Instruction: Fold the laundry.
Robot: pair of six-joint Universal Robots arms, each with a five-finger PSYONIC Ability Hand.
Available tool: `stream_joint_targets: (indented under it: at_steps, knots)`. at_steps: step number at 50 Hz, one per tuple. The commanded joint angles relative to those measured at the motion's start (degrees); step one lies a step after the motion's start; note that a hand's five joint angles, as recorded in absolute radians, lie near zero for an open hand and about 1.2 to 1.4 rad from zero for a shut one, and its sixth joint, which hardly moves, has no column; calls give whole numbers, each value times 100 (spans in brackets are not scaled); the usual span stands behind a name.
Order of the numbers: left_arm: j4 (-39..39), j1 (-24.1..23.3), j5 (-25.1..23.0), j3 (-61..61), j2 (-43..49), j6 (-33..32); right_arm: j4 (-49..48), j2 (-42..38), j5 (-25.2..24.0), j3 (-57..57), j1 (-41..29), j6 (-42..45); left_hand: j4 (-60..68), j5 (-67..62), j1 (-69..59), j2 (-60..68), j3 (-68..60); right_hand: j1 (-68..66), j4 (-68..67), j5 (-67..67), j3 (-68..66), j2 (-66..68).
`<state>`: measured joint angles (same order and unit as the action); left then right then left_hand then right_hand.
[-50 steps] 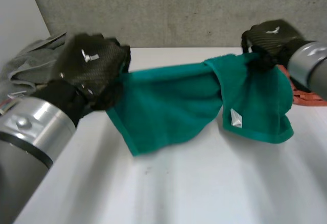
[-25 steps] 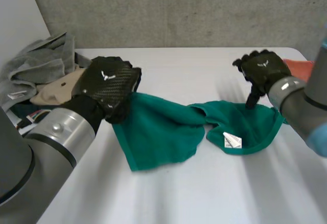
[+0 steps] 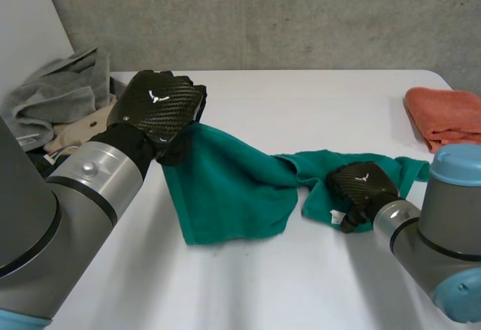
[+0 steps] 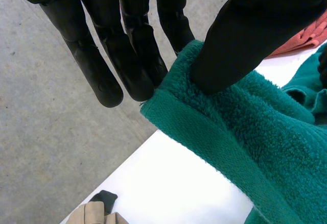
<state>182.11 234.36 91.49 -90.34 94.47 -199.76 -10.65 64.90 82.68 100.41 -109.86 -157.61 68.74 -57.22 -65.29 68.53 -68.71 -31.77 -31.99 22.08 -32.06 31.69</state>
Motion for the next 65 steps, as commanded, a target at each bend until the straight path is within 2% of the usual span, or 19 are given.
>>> stream_joint_targets:
  at_steps: [1,2,8,12,13,15,17,20,23,29,38,42,46,52,53,55,56,62,65]
  knots:
    - [0,13,0,7,-8,-2,-122,-347,-50,-267,9,55,1126,-1278,-1471,1147,-1129,-4340,-4318,4310,-4312,4349]
    - [0,13,0,16,-16,-2,-122,-338,-50,-285,17,55,1126,-1278,-1471,1147,-1129,-4818,-4796,4787,-4789,4826]
    - [-9,66,18,43,-78,-2,-60,-137,-50,-355,88,46,1126,-1278,-1471,1147,-1129,-4823,-4801,4792,-4794,4831]
    - [-9,145,18,121,-270,-10,351,1048,-50,-425,114,195,1126,-1278,-1471,1147,-1129,-4823,-4801,4792,-4794,4831]
    - [-53,232,18,165,-471,-37,866,1521,-76,-582,158,387,1126,-1278,-1471,1147,-1129,-4823,-4801,4792,-4794,4831]
    - [-79,338,0,192,-657,-63,1518,1867,-94,-881,263,633,1126,-1278,-1471,1147,-1129,-4823,-4801,4792,-4794,4831]
    - [-184,522,-26,218,-859,-98,2560,2017,-129,-1406,560,984,1126,-1278,-1471,1147,-1129,-4823,-4801,4792,-4794,4831]
    - [-465,759,-78,297,-948,-160,3573,2096,-330,-2048,912,1354,1126,-1278,-1471,1147,-1129,-4823,-4801,4792,-4794,4831]
    - [-790,1023,-297,298,-948,-265,4331,2123,-593,-2594,1176,1670,1126,-1278,-1471,1147,-1129,-4823,-4801,4792,-4794,4831]
    - [-1090,1147,-729,87,-519,-467,4791,1957,-771,-2711,1424,2137,1126,-1278,-1471,1147,-1129,-4823,-4801,4792,-4794,4831]
    - [-1090,1129,-729,200,783,-1065,4450,683,-744,-2745,1362,1971,1126,-1278,-1471,1147,-1129,-4823,-4801,4792,-4794,4831]
    - [-1073,1103,-720,464,1082,-1039,3493,85,-700,-2991,1345,1506,1126,-1278,-1471,1147,-1129,-4823,-4801,4792,-4794,4831]
    - [-1038,980,-668,596,1135,-934,1897,-582,-499,-3509,1336,857,1126,-1278,-1471,1147,-1129,-4823,-4801,4792,-4794,4831]
    - [-1011,910,-624,631,1039,-766,-242,-882,-419,-3546,1020,-15,1126,-1278,-1471,1147,-1129,-4823,-4801,4792,-4794,4831]
    - [-1011,901,-615,631,960,-758,-688,-979,-402,-3546,1002,-146,1126,-1278,-1471,1147,-1129,-4162,-4141,4132,-4134,4171]
    - [-1011,883,-615,623,846,-749,-851,-1085,-340,-3572,1002,-174,1126,-1278,-1471,1147,-1129,730,751,-760,758,-721]
    - [-1011,875,-615,623,793,-740,-808,-1128,-331,-3589,1002,-165,1126,-1278,-1471,1147,-1129,2177,2199,-2208,2206,-2169]
    - [-985,866,-615,605,494,-573,88,-1042,-217,-3546,967,-130,1126,-1278,-1471,1147,-1129,2177,2199,-2208,2206,-2169]
    - [-915,883,-624,614,415,-389,782,-620,-252,-3274,975,-112,1126,-1278,-1471,1147,-1129,2177,2199,-2208,2206,-2169]
